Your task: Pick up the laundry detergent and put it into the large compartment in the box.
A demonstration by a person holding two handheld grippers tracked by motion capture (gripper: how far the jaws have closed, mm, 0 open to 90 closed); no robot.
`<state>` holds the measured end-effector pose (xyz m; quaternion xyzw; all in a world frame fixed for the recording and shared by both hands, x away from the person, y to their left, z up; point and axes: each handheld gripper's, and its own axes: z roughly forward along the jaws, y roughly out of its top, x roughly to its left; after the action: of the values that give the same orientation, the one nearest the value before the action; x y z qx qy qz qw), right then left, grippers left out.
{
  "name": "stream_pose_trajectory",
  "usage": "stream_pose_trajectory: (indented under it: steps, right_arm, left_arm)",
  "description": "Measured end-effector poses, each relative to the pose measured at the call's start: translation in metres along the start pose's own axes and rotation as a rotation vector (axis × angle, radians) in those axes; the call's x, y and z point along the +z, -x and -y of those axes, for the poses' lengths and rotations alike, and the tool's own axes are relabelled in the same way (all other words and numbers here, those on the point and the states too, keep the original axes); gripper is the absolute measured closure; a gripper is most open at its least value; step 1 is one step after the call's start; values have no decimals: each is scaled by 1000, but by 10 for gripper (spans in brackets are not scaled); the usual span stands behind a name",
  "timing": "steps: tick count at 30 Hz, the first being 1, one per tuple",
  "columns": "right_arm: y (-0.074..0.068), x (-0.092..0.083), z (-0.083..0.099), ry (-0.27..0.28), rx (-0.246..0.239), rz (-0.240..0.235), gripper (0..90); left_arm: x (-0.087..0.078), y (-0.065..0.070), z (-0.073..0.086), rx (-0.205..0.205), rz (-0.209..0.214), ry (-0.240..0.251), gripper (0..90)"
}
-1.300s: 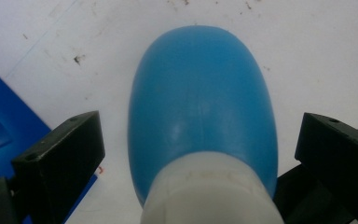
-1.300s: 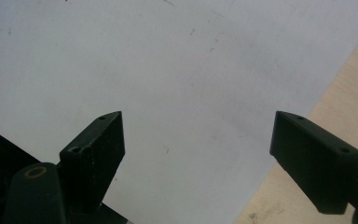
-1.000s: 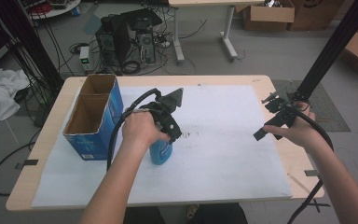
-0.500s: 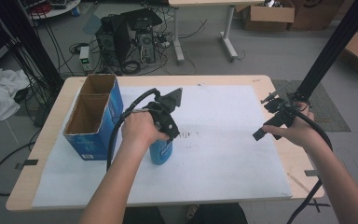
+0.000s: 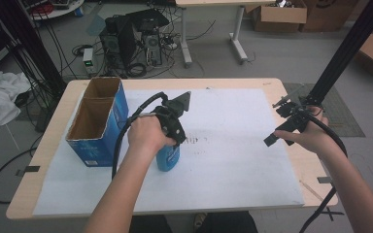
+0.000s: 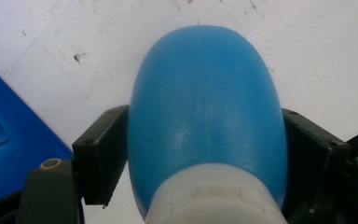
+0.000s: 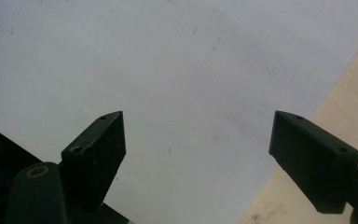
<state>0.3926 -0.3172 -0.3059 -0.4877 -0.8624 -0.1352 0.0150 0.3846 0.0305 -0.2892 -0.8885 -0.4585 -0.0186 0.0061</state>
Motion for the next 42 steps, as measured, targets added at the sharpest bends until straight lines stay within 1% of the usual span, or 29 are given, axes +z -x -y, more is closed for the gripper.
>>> stream_pose_trajectory:
  steps: [3,5,8,10,17,23,34,38,39,42]
  right_arm:
    - [1,0,0,1,1,1,188]
    - [1,-1,1,2,3,0,188]
    - [1,-1,0,3,0,0,188]
    - [1,-1,0,2,-1,-1,189]
    - [1,1,0,-3,1,-4,190]
    - [2,1,0,-1,5,-3,190]
    - [2,3,-1,-3,2,-5,190]
    - [3,4,-1,-6,3,-7,191]
    - [3,3,-1,-3,5,-7,191]
    - [4,3,-1,-4,5,-6,192]
  left_arm:
    - [-1,-1,0,2,1,-4,267]
    - [-1,0,0,-3,-6,3,279]
    - [-1,0,-1,-2,-1,1,287]
    - [0,1,-1,2,2,2,313]
    - [1,1,-3,-2,0,-11,325]
    - [1,0,-3,-1,-2,-15,367]
    - [1,-1,-4,-10,4,-18,373]
    - [1,-2,-6,-7,7,-36,375]
    - [0,-3,-7,-13,6,-41,376]
    - [0,-4,-8,-14,5,-41,378]
